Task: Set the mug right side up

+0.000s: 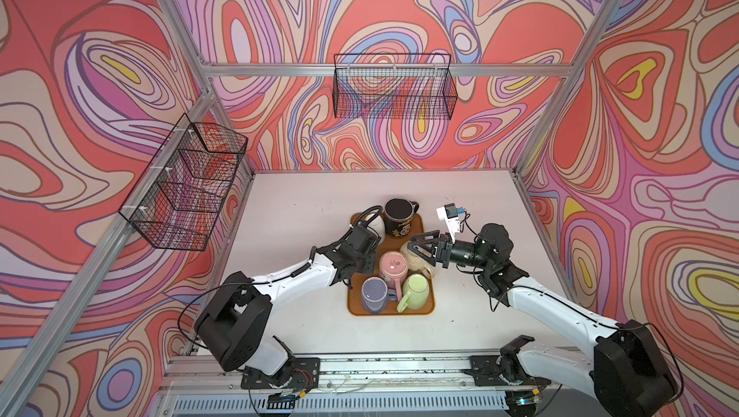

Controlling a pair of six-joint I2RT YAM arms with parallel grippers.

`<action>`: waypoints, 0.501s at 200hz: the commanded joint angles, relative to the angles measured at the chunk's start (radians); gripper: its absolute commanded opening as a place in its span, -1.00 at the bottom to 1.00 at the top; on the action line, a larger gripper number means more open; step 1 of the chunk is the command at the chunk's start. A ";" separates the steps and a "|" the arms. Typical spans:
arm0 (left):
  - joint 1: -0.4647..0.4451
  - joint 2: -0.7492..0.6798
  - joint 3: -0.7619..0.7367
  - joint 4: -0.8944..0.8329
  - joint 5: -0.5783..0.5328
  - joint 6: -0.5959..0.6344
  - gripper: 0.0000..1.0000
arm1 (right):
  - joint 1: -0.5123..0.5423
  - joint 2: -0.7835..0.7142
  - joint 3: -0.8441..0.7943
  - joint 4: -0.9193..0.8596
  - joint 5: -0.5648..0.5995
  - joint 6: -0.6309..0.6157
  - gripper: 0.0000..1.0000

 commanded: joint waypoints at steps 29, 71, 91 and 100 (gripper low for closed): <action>-0.009 0.038 0.049 -0.056 -0.060 -0.025 0.25 | -0.002 -0.009 -0.019 0.008 0.010 -0.015 0.40; -0.010 0.077 0.070 -0.084 -0.109 -0.028 0.26 | -0.002 -0.008 -0.025 0.015 0.010 -0.013 0.40; -0.010 0.090 0.069 -0.092 -0.134 -0.027 0.23 | -0.003 -0.008 -0.026 0.015 0.008 -0.013 0.40; -0.010 0.094 0.067 -0.099 -0.141 -0.026 0.22 | -0.002 -0.008 -0.026 0.015 0.008 -0.013 0.41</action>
